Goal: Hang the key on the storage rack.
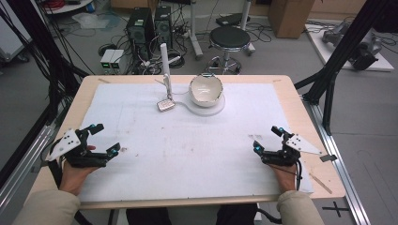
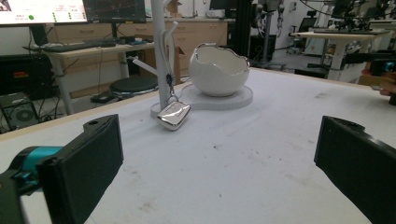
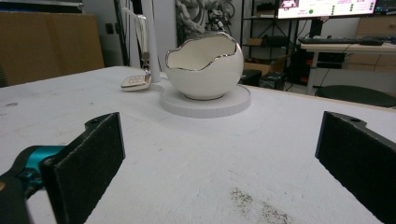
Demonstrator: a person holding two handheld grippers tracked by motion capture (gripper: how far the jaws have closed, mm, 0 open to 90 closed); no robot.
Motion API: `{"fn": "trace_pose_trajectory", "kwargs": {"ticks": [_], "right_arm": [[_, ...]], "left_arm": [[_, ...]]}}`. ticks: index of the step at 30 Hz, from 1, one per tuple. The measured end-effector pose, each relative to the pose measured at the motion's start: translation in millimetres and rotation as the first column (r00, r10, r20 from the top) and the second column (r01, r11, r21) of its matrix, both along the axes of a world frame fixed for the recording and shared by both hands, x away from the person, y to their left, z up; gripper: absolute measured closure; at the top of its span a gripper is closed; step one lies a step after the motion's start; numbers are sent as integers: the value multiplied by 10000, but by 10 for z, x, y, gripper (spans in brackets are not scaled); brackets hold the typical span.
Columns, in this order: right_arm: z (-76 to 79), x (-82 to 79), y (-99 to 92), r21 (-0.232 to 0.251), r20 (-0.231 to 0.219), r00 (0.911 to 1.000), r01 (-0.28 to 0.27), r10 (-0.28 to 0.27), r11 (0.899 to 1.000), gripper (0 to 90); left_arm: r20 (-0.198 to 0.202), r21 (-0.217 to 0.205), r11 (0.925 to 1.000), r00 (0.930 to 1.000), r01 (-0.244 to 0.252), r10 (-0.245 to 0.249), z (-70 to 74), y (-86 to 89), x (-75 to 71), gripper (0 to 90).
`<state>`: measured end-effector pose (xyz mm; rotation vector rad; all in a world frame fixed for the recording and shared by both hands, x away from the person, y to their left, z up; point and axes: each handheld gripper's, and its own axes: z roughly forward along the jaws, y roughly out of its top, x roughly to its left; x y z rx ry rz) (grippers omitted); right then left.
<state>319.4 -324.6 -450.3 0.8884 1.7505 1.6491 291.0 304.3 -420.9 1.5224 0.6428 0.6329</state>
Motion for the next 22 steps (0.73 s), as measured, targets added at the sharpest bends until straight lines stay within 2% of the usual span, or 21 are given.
{"fn": "trace_pose_trajectory", "kwargs": {"ticks": [8,12,13,15,16,18,19,20,22], "right_arm": [[-1,-2,2,-2,-15,10000,43,-43,10000,4],[-1,-1,2,-10,5,10000,71,-71,10000,4],[-1,-1,1,3,-3,10000,58,-58,10000,4],[-2,1,-7,78,-42,10000,44,-44,10000,4],[-2,8,-11,57,42,10000,72,-72,10000,4],[-1,-5,0,56,-82,9999,77,-77,10000,4],[-2,-1,1,-2,7,10000,87,-87,10000,4],[-2,-2,3,-66,37,9999,105,-105,9999,4],[-1,-9,9,-44,-28,9999,120,-120,9999,4]], "left_arm": [[161,-218,9992,9993,-349,352,-176,-13,-103,17],[-43,31,9998,9998,-190,190,-282,-31,-102,17],[-100,-16,9998,9998,-175,175,-299,-27,-101,17],[-71,-390,9986,9994,-346,344,-310,5,-111,17],[-15,-523,9967,9980,-628,628,-315,7,-121,17],[49,-412,9963,9971,-757,759,-315,-1,-127,17],[109,-351,9963,9968,-787,792,-315,-6,-133,17],[328,-339,9953,9953,-905,917,-319,-11,-157,17],[402,-440,9946,9946,-935,953,-324,-5,-167,17]]}}
